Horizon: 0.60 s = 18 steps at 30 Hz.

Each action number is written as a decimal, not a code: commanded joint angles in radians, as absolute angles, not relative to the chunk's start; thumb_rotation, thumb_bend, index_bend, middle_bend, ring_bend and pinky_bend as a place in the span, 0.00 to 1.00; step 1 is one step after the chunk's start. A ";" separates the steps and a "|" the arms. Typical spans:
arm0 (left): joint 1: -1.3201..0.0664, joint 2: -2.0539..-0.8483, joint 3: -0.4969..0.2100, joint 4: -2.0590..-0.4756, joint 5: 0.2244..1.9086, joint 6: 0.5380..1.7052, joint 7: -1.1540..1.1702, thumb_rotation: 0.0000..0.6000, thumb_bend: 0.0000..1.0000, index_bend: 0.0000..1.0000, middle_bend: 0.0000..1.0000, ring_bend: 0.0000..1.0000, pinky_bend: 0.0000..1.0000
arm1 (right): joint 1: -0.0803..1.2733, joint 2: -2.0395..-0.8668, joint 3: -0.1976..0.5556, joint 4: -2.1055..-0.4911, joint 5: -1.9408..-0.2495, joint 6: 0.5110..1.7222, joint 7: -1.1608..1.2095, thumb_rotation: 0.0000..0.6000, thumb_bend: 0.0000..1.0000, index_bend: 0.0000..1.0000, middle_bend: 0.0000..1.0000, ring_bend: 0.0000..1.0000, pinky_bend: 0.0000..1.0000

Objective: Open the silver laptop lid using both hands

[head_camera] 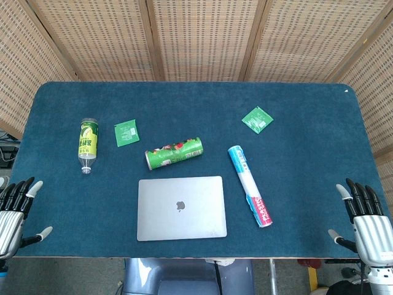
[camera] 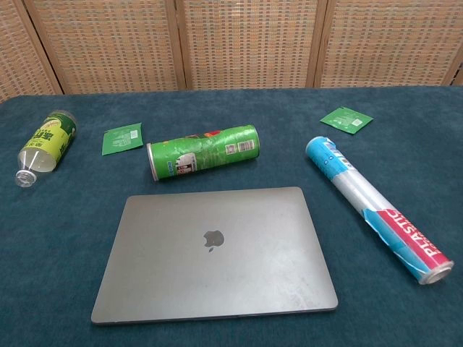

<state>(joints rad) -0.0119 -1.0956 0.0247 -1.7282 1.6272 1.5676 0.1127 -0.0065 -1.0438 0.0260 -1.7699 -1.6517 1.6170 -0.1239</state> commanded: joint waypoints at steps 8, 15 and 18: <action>-0.041 -1.106 0.038 -1.725 1.649 1.513 0.117 1.00 0.00 0.00 0.00 0.00 0.00 | -0.008 -1.038 0.025 -1.775 -1.653 1.617 -0.109 1.00 0.00 0.00 0.00 0.00 0.00; -0.194 -1.172 0.041 -1.752 1.747 1.307 0.161 1.00 0.00 0.00 0.00 0.00 0.00 | -0.009 -1.024 0.031 -1.778 -1.640 1.620 -0.071 1.00 0.00 0.00 0.00 0.00 0.00; -0.302 -1.212 0.044 -1.753 1.840 1.208 0.100 1.00 0.00 0.00 0.00 0.00 0.00 | -0.010 -1.018 0.032 -1.776 -1.638 1.620 -0.052 1.00 0.00 0.00 0.00 0.00 0.00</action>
<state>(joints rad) -0.2062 -1.1663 0.0404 -1.7450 1.7529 1.2979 0.1361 -0.0096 -1.0207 0.0311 -1.7773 -1.6396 1.6200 -0.0570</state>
